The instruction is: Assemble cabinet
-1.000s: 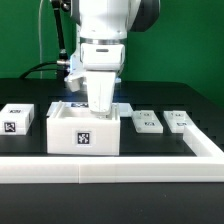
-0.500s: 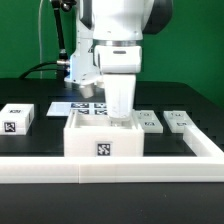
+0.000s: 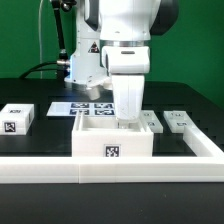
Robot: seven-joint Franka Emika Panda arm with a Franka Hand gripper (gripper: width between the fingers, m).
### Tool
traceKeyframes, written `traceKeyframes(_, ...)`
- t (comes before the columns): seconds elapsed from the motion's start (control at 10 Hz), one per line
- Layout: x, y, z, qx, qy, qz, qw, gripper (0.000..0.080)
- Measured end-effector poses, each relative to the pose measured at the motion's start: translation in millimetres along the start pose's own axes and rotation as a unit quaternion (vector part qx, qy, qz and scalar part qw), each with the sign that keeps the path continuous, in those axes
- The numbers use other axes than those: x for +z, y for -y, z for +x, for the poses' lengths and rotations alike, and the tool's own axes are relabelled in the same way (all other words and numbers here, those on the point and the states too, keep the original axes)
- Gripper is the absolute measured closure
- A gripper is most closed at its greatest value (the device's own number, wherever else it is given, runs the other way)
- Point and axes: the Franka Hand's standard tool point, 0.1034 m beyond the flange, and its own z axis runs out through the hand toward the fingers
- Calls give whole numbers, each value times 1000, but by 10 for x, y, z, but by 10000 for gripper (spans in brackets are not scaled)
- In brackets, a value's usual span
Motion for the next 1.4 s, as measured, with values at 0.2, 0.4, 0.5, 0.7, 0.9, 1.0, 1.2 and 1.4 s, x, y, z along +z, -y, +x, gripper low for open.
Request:
traceKeyframes(0.2,2,-26,74,-4,-3,-3,1000,762)
traceKeyframes(0.4,5,-83,270,-11,-6,-1,1000,762)
traceKeyframes(0.5,7,-115,369,-3,-6,1,1000,762)
traceKeyframes(0.7,12,-133,547,-4,-5,8,1000,762)
traceKeyframes(0.9,10,-132,674,-6,-4,13,1000,762)
traceKeyframes(1.0,12,-131,731,-7,-4,16,1000,762)
traceKeyframes(1.2,19,-134,816,-14,-2,31,999,762)
traceKeyframes(1.4,10,-129,863,-6,-1,35,999,762)
